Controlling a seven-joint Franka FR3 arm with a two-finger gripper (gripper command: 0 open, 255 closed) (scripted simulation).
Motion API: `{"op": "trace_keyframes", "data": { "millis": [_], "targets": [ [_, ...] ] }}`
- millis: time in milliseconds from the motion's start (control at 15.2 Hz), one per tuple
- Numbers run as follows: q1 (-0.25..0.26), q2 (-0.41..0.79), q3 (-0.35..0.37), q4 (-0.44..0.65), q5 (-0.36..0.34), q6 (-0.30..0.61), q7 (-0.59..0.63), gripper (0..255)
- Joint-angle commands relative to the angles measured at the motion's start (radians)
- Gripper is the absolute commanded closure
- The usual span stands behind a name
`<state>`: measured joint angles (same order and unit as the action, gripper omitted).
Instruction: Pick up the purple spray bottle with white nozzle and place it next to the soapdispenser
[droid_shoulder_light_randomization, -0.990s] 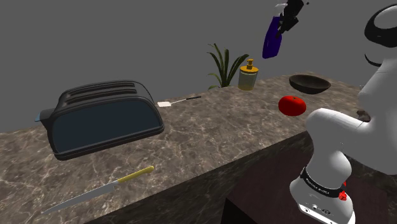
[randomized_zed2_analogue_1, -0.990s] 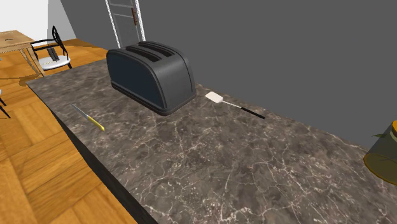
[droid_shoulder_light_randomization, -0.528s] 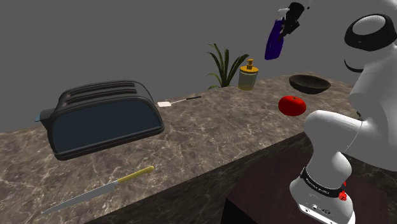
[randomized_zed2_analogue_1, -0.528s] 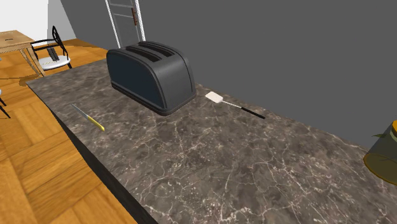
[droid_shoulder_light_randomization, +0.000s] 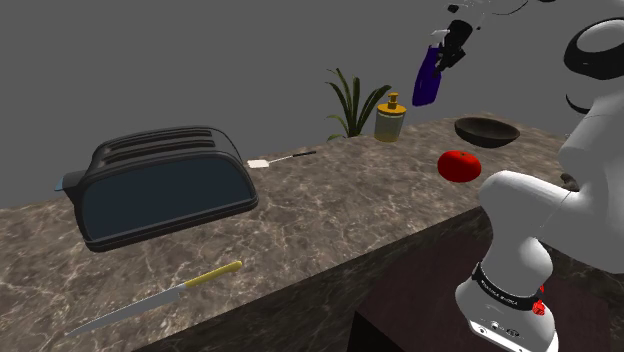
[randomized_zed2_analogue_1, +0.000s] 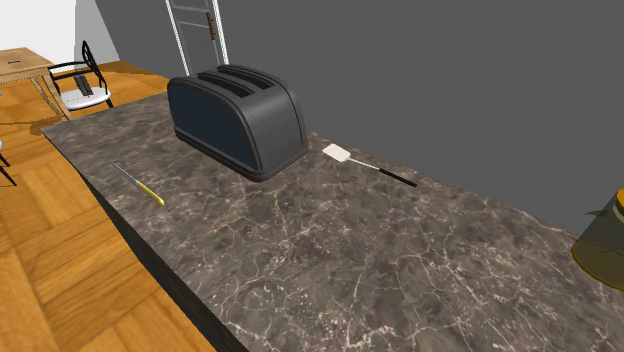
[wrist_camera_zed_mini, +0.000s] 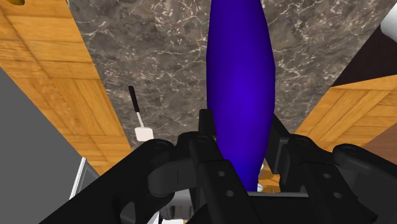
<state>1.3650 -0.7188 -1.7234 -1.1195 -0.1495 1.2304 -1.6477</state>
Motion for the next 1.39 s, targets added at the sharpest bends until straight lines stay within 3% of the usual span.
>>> {"op": "trace_keyframes", "data": {
  "millis": [0,594,1320],
  "targets": [
    [-0.028,0.001,0.007,-0.047,0.001,0.032,-0.009,255],
    [-0.123,-0.002,0.026,-0.230,-0.002,0.160,-0.045,255],
    [-0.184,-0.023,0.020,-0.396,-0.025,0.294,-0.079,255]
  ]
}}
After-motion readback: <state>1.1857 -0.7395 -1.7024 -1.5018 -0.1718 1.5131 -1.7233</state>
